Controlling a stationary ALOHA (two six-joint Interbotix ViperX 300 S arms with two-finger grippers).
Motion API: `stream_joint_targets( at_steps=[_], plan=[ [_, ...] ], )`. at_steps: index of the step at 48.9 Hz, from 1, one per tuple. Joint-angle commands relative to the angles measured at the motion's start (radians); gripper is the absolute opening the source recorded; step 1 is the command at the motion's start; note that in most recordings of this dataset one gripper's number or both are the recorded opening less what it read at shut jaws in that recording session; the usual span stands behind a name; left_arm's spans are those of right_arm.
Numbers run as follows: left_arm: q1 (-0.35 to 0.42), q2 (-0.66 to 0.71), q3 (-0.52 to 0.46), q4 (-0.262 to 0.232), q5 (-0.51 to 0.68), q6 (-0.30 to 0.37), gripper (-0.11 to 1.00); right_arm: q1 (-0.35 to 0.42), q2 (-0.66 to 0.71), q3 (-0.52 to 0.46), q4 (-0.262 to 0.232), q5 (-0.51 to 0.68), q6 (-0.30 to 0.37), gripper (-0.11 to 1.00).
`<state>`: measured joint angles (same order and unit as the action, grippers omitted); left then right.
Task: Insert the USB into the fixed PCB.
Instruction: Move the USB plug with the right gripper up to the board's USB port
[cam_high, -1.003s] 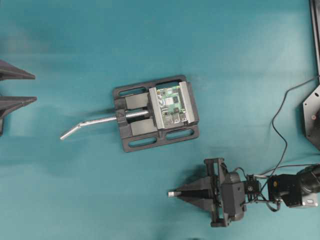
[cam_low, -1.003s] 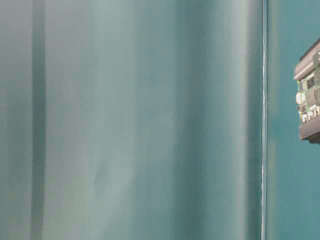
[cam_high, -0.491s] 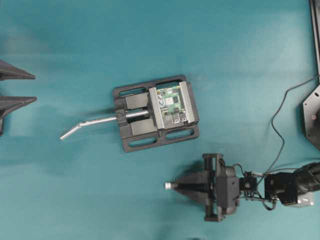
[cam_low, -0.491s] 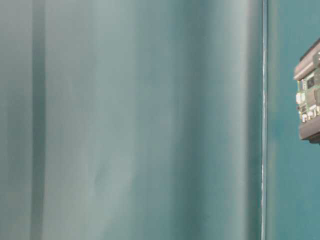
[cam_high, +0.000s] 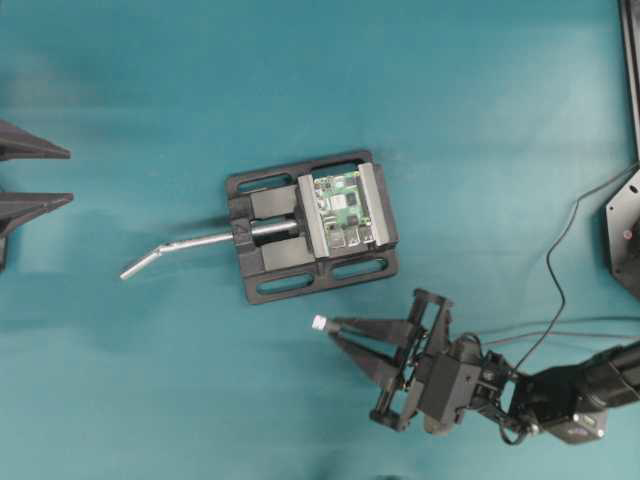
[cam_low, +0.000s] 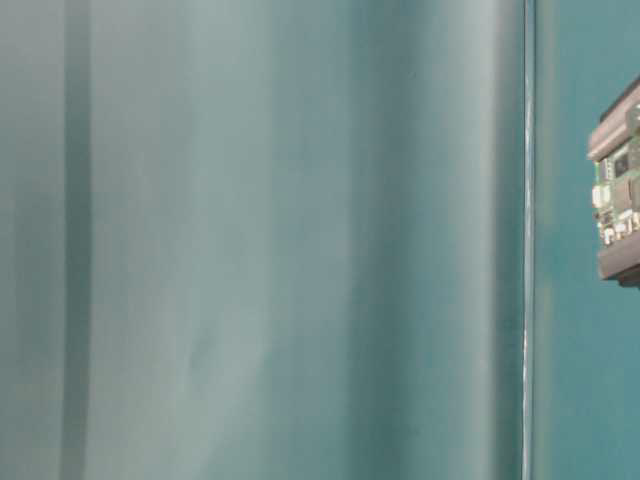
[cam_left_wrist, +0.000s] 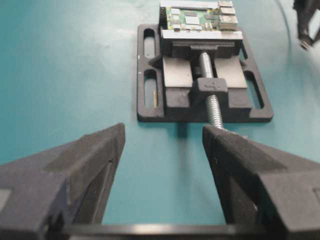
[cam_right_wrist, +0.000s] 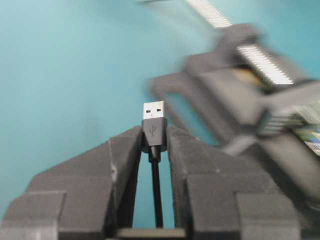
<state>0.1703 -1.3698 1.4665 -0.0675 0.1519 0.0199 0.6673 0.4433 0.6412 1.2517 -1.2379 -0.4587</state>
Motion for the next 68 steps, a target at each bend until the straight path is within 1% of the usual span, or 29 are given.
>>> stream_joint_targets(
  at_steps=[1,5,8,12,16,20,24,33,38,41,49,50,53,61,68],
  plan=[
    [0.0,0.008,-0.021,0.005,-0.005,-0.008,0.68,0.015,-0.014,-0.037,0.121,-0.071,-0.029,0.19],
    [0.0,0.008,-0.021,0.003,-0.005,-0.008,0.68,0.018,-0.014,-0.06,0.218,-0.127,-0.04,0.19],
    [0.0,0.009,-0.021,0.003,-0.005,-0.008,0.68,0.018,-0.014,-0.078,0.27,-0.155,-0.041,0.19],
    [0.0,0.009,-0.021,0.003,-0.005,-0.008,0.68,0.018,-0.005,-0.12,0.319,-0.187,-0.04,0.19],
    [0.0,0.008,-0.021,0.003,-0.005,-0.008,0.68,0.018,0.02,-0.163,0.357,-0.216,-0.034,0.19],
    [0.0,0.009,-0.021,0.003,-0.005,-0.008,0.68,0.018,0.046,-0.206,0.41,-0.249,-0.023,0.19],
    [0.0,0.008,-0.021,0.003,-0.005,-0.008,0.68,0.018,0.071,-0.239,0.436,-0.291,-0.021,0.19],
    [0.0,0.009,-0.021,0.005,-0.005,-0.008,0.68,0.041,0.114,-0.293,0.465,-0.433,-0.015,0.19],
    [0.0,0.008,-0.021,0.003,-0.005,-0.008,0.68,0.041,0.124,-0.314,0.494,-0.443,-0.008,0.19],
    [0.0,0.008,-0.021,0.003,-0.005,-0.008,0.68,0.041,0.126,-0.327,0.525,-0.437,0.014,0.19],
    [0.0,0.009,-0.021,0.005,-0.005,-0.008,0.68,0.041,0.143,-0.379,0.664,-0.426,0.098,0.19],
    [0.0,0.009,-0.021,0.003,-0.005,-0.008,0.68,0.041,0.146,-0.383,0.675,-0.428,0.103,0.19],
    [0.0,0.009,-0.021,0.005,-0.005,-0.008,0.68,0.043,0.155,-0.396,0.689,-0.43,0.114,0.19],
    [0.0,0.008,-0.021,0.005,-0.005,-0.008,0.68,0.043,0.167,-0.414,0.69,-0.431,0.121,0.19],
    [0.0,0.009,-0.021,0.003,-0.005,-0.008,0.68,0.041,0.183,-0.436,0.699,-0.459,0.121,0.19]
  ],
)
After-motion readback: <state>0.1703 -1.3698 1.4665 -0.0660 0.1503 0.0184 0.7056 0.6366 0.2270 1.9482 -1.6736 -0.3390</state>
